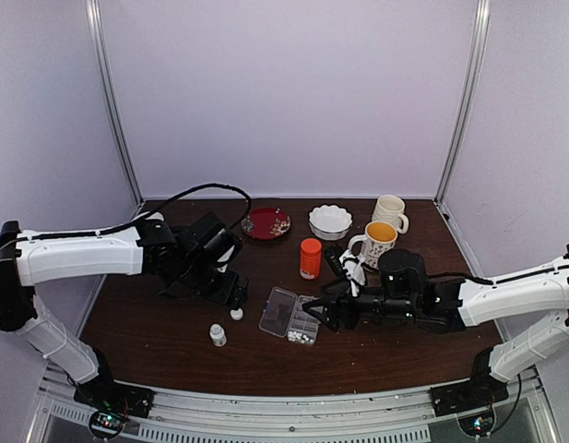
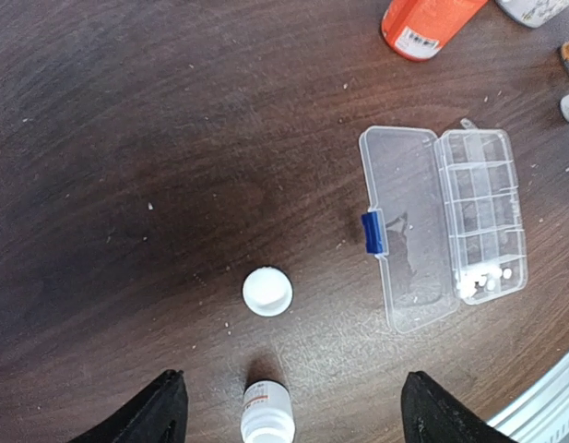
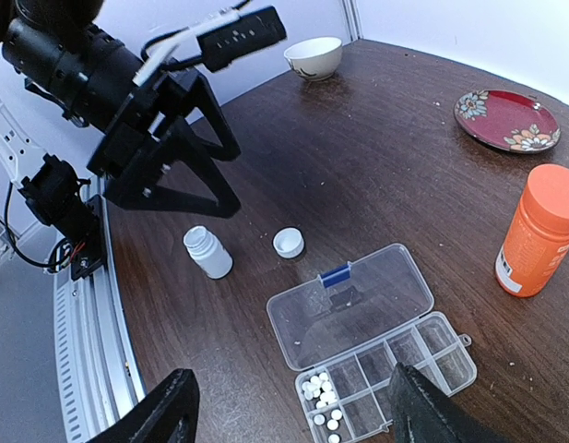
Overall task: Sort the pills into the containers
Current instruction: Pick up the lid of the pill bottle from the center of the board.
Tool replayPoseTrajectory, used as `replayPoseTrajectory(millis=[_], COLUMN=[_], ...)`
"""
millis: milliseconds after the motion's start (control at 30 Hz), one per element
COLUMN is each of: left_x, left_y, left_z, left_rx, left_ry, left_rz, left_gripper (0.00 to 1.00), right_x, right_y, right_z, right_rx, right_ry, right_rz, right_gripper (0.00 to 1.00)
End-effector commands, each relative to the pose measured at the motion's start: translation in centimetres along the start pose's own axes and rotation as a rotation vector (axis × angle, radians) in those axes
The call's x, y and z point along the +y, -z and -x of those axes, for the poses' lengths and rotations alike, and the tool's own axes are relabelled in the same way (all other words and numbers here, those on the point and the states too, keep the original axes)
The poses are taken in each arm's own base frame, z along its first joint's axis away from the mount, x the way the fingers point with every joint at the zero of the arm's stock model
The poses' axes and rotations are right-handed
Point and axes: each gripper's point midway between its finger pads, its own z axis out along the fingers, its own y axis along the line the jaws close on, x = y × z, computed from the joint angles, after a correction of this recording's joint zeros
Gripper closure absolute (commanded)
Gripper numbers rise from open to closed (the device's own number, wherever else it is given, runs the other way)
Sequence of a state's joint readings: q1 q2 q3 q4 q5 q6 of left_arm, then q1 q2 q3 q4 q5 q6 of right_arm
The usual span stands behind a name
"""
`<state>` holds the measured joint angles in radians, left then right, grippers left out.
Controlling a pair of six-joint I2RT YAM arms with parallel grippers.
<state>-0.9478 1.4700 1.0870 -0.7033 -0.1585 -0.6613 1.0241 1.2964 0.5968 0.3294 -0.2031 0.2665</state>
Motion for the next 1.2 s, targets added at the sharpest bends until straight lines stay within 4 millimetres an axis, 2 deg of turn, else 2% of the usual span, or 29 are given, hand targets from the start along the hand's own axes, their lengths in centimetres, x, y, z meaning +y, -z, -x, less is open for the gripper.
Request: replayPoseTrajectory(millis=[0, 133, 200, 500, 633, 800, 967, 1167], left_x=[-0.2, -0.6, -0.5, 1.4, 1.6, 1.8, 2.3, 2.2], left_y=[-2.0, -4.0, -5.4, -8.8, -9.8, -10.8, -10.9, -10.7], left_z=[-0.9, -0.7, -1.4, -2.7, -3.0, -3.6, -3.9, -3.4], left_rx=[0.126, 0.164, 0.196, 0.241, 0.248, 0.277, 0.279, 0.265], left_ry=[-0.087, -0.098, -0.103, -0.049, -0.042, -0.041, -0.031, -0.037], left_rz=[0.011, 0.019, 0.026, 0.048, 0.036, 0.052, 0.076, 0.075], left_gripper=[0.16, 0.17, 0.19, 0.26, 0.28, 0.39, 0.54, 0.65], right_x=[-0.1, 0.1, 0.1, 0.1, 0.1, 0.2, 0.2, 0.5], right_y=[0.3, 0.7, 0.9, 0.9, 0.8, 0.6, 0.4, 0.0], right_z=[2.5, 3.2, 3.3, 2.9, 2.8, 2.8, 2.7, 2.9], right_rx=[-0.061, -0.087, -0.091, -0.084, -0.080, -0.079, -0.074, -0.067], right_ry=[-0.028, -0.038, -0.038, -0.035, -0.037, -0.041, -0.046, -0.046], right_rz=[-0.018, -0.013, -0.012, -0.006, -0.007, 0.001, 0.002, 0.018], right_gripper=[0.27, 0.27, 0.27, 0.27, 0.27, 0.27, 0.27, 0.27])
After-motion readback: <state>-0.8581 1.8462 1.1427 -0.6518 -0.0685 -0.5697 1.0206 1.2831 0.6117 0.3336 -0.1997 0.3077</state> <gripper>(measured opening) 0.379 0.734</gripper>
